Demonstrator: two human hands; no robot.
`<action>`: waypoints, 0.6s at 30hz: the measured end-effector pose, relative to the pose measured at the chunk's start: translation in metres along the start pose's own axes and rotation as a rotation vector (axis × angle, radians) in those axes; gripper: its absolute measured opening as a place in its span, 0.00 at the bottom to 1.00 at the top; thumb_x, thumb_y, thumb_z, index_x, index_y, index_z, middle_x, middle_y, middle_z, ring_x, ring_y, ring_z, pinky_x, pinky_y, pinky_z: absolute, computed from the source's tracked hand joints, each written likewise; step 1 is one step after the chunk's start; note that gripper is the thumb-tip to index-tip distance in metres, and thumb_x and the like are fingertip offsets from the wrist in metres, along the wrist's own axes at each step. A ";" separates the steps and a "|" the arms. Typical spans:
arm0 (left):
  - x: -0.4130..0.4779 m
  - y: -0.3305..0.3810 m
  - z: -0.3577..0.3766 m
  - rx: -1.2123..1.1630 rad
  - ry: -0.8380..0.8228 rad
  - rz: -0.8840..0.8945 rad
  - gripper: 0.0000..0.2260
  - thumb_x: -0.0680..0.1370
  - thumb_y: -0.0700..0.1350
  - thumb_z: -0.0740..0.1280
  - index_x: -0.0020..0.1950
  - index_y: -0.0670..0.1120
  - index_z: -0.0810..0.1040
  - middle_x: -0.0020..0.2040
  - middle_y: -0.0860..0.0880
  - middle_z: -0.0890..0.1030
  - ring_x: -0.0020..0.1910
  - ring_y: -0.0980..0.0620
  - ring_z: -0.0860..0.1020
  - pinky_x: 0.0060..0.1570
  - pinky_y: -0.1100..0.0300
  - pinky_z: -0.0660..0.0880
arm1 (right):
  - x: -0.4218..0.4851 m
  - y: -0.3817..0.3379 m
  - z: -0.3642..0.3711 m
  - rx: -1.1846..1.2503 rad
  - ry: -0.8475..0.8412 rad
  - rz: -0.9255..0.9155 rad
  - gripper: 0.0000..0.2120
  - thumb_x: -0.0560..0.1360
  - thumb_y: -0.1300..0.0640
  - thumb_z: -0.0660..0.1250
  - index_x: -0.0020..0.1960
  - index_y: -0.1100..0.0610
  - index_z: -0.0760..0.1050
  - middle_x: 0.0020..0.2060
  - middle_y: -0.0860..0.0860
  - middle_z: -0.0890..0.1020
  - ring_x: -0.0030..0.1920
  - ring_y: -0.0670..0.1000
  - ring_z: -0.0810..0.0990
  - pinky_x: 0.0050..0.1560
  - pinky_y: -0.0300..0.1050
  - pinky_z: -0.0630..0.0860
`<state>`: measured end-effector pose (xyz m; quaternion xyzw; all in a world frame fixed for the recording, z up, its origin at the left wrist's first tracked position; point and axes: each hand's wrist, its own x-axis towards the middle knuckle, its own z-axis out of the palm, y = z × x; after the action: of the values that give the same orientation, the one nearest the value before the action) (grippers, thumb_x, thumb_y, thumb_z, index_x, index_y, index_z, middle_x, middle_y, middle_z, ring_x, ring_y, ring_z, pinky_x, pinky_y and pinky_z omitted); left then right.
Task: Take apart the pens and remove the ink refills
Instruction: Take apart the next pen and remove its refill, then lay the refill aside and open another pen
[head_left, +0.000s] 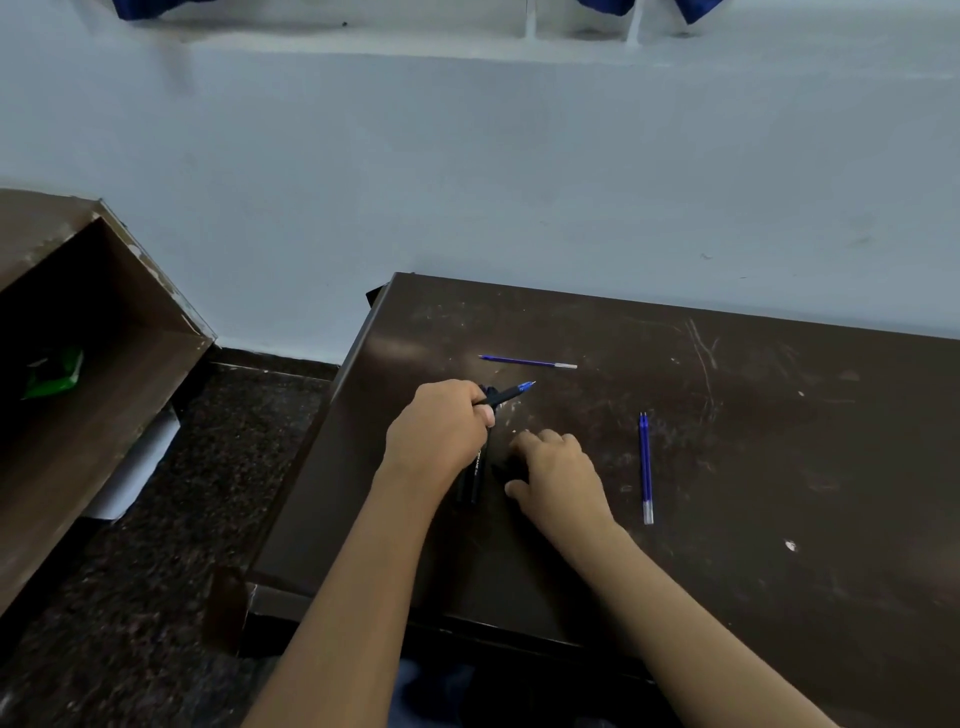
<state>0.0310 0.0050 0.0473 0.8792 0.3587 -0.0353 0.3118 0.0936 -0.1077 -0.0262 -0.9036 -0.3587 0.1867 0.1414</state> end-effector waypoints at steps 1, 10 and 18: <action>0.001 0.000 0.001 0.001 -0.007 -0.004 0.09 0.78 0.44 0.61 0.52 0.46 0.80 0.46 0.47 0.82 0.46 0.49 0.80 0.50 0.51 0.78 | 0.001 0.001 0.002 -0.025 -0.006 -0.016 0.19 0.75 0.53 0.68 0.64 0.55 0.72 0.61 0.53 0.74 0.61 0.54 0.72 0.60 0.50 0.74; 0.003 0.003 0.000 0.042 -0.018 -0.024 0.11 0.79 0.44 0.60 0.53 0.47 0.81 0.47 0.47 0.82 0.47 0.48 0.80 0.50 0.53 0.78 | 0.015 0.029 -0.035 0.539 0.271 0.276 0.06 0.75 0.59 0.64 0.47 0.49 0.76 0.47 0.54 0.82 0.49 0.57 0.82 0.54 0.57 0.78; 0.002 0.007 0.001 -0.032 -0.089 -0.001 0.13 0.80 0.43 0.57 0.54 0.48 0.81 0.48 0.49 0.82 0.46 0.52 0.78 0.44 0.59 0.74 | 0.013 0.038 -0.066 0.642 0.426 0.174 0.11 0.75 0.66 0.65 0.48 0.52 0.80 0.41 0.49 0.82 0.36 0.44 0.75 0.35 0.33 0.70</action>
<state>0.0376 0.0014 0.0495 0.8715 0.3452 -0.0688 0.3416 0.1536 -0.1333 0.0154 -0.8590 -0.1669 0.1092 0.4716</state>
